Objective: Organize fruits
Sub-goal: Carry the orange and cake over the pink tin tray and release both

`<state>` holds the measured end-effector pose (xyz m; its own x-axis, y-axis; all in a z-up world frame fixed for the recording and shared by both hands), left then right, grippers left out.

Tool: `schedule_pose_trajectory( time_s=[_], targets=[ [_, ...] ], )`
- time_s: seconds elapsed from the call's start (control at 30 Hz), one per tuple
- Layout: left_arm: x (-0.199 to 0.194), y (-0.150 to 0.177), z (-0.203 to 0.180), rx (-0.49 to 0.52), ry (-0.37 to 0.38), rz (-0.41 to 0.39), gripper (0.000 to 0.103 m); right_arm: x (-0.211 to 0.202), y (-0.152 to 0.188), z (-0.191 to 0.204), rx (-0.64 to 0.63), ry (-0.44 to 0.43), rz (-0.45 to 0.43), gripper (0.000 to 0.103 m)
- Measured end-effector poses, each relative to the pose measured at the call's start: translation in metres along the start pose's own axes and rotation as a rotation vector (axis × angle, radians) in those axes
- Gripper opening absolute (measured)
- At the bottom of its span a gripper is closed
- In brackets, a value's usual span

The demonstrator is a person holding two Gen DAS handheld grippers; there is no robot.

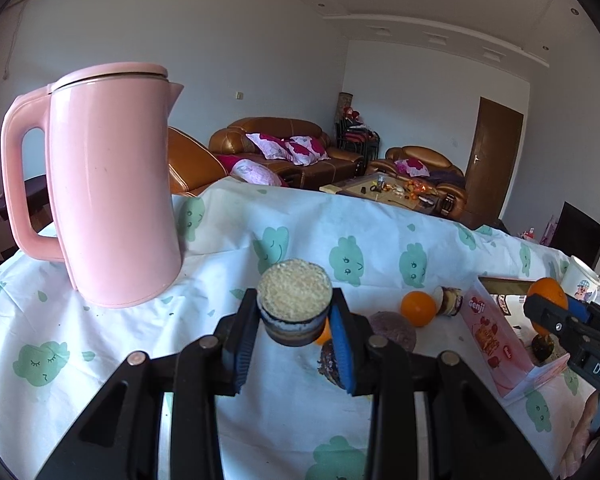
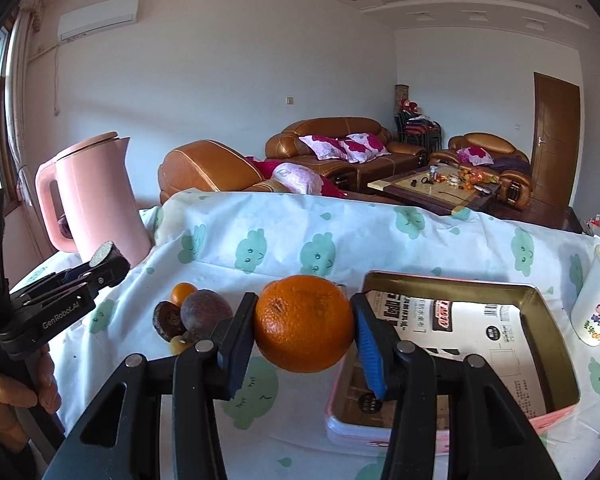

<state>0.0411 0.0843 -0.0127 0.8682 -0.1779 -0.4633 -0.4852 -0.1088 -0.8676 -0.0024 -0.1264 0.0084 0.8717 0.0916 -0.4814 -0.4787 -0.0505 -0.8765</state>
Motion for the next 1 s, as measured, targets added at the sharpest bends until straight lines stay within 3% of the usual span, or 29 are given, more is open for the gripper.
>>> schedule_pose_trajectory(
  time_s=[0.2, 0.63, 1.0],
  targets=[
    [0.000, 0.007, -0.026, 0.030, 0.012, 0.018, 0.036, -0.002, 0.002, -0.028, 0.040, 0.047, 0.020, 0.049],
    [0.004, 0.020, -0.135, 0.175, 0.147, 0.052, 0.036, -0.011, 0.009, -0.088, 0.049, 0.146, 0.029, 0.049],
    [0.021, 0.028, -0.208, 0.244, 0.206, 0.080, 0.036, -0.016, 0.014, -0.149, 0.074, 0.219, 0.040, 0.049]
  ],
)
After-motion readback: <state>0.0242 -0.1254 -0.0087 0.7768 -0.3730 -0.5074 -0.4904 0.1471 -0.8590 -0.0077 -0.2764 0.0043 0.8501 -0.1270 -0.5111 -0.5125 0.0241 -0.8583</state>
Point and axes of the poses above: each gripper's, at about its wrist camera, not at the fingertips, and x roughly the way its jaws point, z to its left, y to its underside, the point moved 3 cm from there along x, roughly the way its jaws point, and after that the axes turned 3 degrees about -x, right-handed, at the moved point
